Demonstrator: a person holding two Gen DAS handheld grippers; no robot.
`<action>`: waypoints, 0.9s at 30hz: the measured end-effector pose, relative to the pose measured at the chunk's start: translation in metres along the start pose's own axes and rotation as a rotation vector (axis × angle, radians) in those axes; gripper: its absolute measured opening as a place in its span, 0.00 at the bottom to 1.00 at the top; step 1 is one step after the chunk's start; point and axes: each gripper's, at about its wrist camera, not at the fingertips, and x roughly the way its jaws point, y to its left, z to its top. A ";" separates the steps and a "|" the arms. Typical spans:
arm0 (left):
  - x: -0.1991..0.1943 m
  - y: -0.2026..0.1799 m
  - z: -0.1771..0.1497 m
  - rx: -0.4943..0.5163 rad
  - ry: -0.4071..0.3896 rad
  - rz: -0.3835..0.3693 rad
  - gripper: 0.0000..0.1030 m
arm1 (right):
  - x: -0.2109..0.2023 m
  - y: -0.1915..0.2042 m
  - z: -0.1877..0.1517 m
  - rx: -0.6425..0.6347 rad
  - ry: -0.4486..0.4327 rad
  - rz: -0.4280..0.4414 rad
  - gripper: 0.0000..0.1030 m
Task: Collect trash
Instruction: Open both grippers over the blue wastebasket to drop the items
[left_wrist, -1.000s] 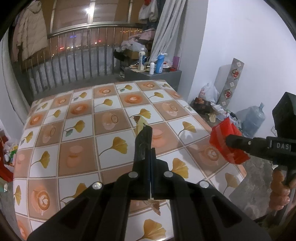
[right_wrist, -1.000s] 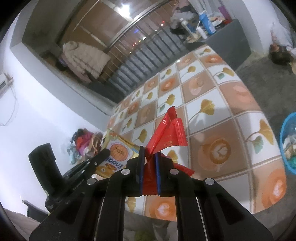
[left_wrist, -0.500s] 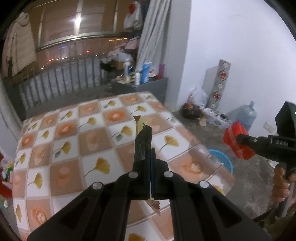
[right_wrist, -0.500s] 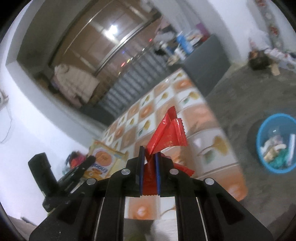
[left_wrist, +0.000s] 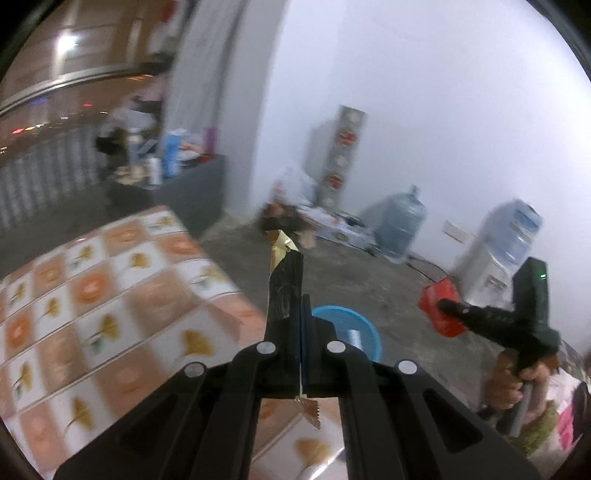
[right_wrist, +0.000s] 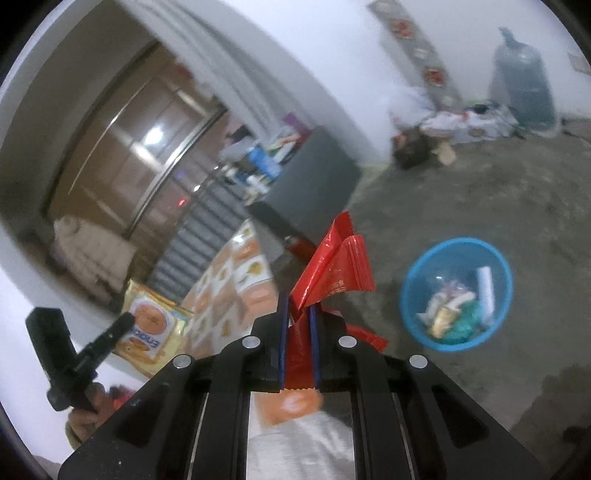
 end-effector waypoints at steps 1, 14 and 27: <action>0.014 -0.009 0.005 0.014 0.022 -0.023 0.00 | 0.001 -0.009 0.001 0.013 0.001 -0.009 0.08; 0.257 -0.080 0.018 0.003 0.458 -0.163 0.00 | 0.072 -0.120 0.027 0.190 0.184 -0.108 0.09; 0.354 -0.078 -0.015 0.021 0.594 -0.067 0.60 | 0.146 -0.214 -0.007 0.375 0.355 -0.275 0.39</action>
